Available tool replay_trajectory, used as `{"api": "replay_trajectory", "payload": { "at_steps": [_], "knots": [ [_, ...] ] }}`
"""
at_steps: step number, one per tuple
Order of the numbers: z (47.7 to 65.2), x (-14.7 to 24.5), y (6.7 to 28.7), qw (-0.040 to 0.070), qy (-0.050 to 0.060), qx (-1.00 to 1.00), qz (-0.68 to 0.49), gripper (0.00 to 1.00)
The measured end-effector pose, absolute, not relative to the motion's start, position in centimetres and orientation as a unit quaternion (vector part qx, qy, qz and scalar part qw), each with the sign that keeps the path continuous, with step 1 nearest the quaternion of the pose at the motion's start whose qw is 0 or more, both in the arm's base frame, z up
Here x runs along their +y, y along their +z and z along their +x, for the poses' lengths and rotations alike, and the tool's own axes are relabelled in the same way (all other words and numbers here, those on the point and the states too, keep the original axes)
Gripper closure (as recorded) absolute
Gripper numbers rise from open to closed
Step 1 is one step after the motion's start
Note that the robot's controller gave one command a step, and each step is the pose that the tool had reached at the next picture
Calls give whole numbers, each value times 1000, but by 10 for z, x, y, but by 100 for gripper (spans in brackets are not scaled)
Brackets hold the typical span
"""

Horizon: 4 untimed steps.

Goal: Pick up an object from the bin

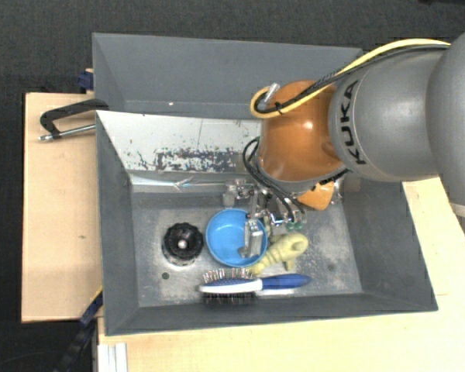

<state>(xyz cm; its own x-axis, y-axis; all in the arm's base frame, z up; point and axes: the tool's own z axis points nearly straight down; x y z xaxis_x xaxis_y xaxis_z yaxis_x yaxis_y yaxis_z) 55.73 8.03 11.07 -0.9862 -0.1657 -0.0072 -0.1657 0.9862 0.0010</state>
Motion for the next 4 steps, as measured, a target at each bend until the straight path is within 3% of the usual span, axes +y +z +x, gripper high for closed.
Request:
{"api": "replay_trajectory", "payload": {
  "at_steps": [1,2,3,4],
  "knots": [
    [561,92,71,3,1,998,-64,0],
    [562,93,72,2,1,998,-64,0],
    [563,93,72,4,1,998,-64,100],
    [566,94,97,5,1,998,-63,100]
  ]
}}
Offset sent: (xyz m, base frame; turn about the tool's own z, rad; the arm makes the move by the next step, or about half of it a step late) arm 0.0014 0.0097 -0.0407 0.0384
